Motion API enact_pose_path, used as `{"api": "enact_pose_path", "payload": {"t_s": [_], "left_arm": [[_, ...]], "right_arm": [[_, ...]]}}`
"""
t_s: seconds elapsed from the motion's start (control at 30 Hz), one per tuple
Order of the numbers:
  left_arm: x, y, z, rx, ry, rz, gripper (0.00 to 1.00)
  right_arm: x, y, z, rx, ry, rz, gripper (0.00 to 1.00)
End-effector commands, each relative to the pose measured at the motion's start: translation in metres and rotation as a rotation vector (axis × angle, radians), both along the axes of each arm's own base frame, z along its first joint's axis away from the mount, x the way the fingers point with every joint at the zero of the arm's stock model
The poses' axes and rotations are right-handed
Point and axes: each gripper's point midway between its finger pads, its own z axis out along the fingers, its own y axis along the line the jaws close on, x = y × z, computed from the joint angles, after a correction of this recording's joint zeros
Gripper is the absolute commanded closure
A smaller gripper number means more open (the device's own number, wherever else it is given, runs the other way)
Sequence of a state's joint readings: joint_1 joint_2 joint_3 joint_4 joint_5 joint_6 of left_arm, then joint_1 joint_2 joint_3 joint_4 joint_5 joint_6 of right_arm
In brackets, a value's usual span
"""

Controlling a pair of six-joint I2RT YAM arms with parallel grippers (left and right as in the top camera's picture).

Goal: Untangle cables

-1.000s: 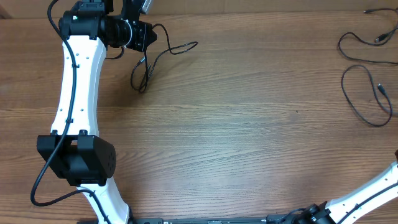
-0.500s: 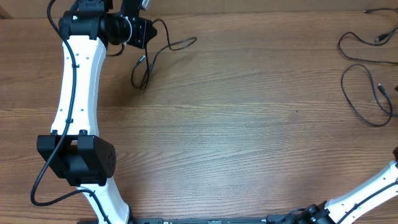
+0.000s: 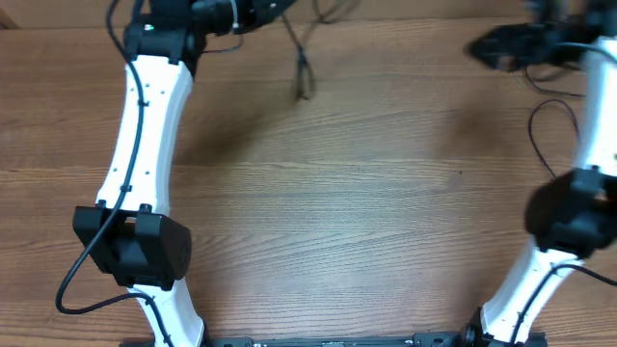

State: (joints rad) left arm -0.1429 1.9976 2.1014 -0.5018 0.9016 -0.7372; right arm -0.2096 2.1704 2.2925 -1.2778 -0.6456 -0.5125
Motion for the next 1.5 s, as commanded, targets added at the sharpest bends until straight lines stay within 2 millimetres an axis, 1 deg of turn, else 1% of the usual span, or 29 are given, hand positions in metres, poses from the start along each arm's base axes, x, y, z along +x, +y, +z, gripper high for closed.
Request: {"api": "enact_pose_path", "payload": {"t_s": [0.0,0.03,0.1,0.13,0.2,0.27,0.37,0.47,0.5,0.57,0.67,0.73,0.77,0.83,0.87,0.9,0.97,1.0,1.07,1.17,1.2,1.23,1.27,1.3,1.33,1.4,1.43,1.47], "left_arm": [[-0.022,-0.022,0.019,-0.216,0.303,-0.077,0.96],[-0.026,-0.026,0.025,-0.248,0.332,-0.105,0.96],[-0.032,-0.028,0.033,-0.291,0.383,-0.138,0.95],[-0.032,-0.029,0.037,-0.303,0.389,-0.144,0.96],[-0.031,-0.028,0.042,-0.308,0.358,-0.15,0.96],[-0.032,-0.026,0.043,-0.309,0.35,-0.158,0.96],[-0.033,-0.025,0.043,-0.298,0.323,-0.171,0.96],[-0.032,-0.025,0.043,-0.29,0.302,-0.172,0.96],[-0.032,-0.025,0.043,-0.286,0.292,-0.171,0.96],[-0.031,-0.025,0.043,-0.281,0.28,-0.172,0.96],[-0.031,-0.025,0.043,-0.272,0.256,-0.175,0.96],[-0.029,-0.024,0.042,-0.26,0.224,-0.168,0.95],[-0.027,-0.023,0.042,-0.25,0.2,-0.161,0.95],[-0.023,-0.022,0.041,-0.225,0.142,-0.148,0.96],[-0.019,-0.019,0.04,-0.193,0.07,-0.137,0.96],[-0.018,-0.017,0.04,-0.172,0.03,-0.134,0.96],[-0.013,-0.012,0.033,-0.119,-0.038,-0.12,0.96],[-0.011,-0.008,0.027,-0.095,-0.037,-0.102,0.96],[-0.008,-0.002,0.013,-0.073,0.028,-0.06,0.96],[-0.011,-0.003,0.008,-0.073,0.064,-0.064,0.96],[-0.013,-0.004,0.009,-0.083,0.075,-0.077,0.96],[-0.016,-0.006,0.01,-0.097,0.095,-0.089,0.96],[-0.02,-0.008,0.012,-0.116,0.119,-0.11,0.96],[-0.024,-0.011,0.013,-0.129,0.134,-0.131,0.96],[-0.028,-0.013,0.015,-0.139,0.142,-0.155,0.96],[-0.036,-0.016,0.018,-0.155,0.142,-0.202,0.96],[-0.038,-0.016,0.019,-0.159,0.143,-0.214,0.96],[-0.039,-0.017,0.02,-0.161,0.144,-0.22,0.96]], "right_arm": [[0.006,0.056,0.008,-0.055,-0.09,0.15,0.0],[0.01,0.077,0.01,-0.071,-0.124,0.188,0.0],[0.017,0.108,0.014,-0.114,-0.186,0.233,0.0],[0.022,0.119,0.016,-0.15,-0.218,0.241,0.0],[0.033,0.137,0.019,-0.226,-0.275,0.229,0.0],[0.044,0.145,0.023,-0.278,-0.306,0.161,0.0],[0.055,0.149,0.031,-0.286,-0.325,0.062,0.0],[0.056,0.157,0.036,-0.249,-0.346,0.074,0.0],[0.056,0.158,0.038,-0.242,-0.354,0.079,0.02],[0.058,0.159,0.041,-0.23,-0.36,0.069,0.06],[0.059,0.158,0.041,-0.233,-0.363,0.066,0.06],[0.06,0.157,0.042,-0.234,-0.365,0.062,0.02],[0.062,0.154,0.042,-0.245,-0.371,0.05,0.02],[0.069,0.145,0.045,-0.275,-0.386,-0.004,0.02],[0.074,0.138,0.049,-0.283,-0.392,-0.055,0.01],[0.075,0.136,0.05,-0.281,-0.393,-0.069,0.0],[0.075,0.134,0.053,-0.278,-0.396,-0.074,0.0],[0.074,0.135,0.054,-0.277,-0.397,-0.074,0.0],[0.074,0.135,0.055,-0.277,-0.398,-0.074,0.0],[0.072,0.141,0.055,-0.264,-0.399,-0.055,0.0],[0.071,0.144,0.056,-0.255,-0.401,-0.046,0.02],[0.071,0.147,0.056,-0.245,-0.403,-0.036,0.12],[0.071,0.149,0.057,-0.236,-0.406,-0.029,0.26],[0.071,0.15,0.058,-0.228,-0.41,-0.023,0.36],[0.071,0.152,0.06,-0.217,-0.413,-0.024,0.38],[0.072,0.153,0.062,-0.196,-0.415,-0.036,0.35],[0.072,0.155,0.063,-0.189,-0.417,-0.029,0.29],[0.072,0.156,0.063,-0.184,-0.418,-0.024,0.21]]}}
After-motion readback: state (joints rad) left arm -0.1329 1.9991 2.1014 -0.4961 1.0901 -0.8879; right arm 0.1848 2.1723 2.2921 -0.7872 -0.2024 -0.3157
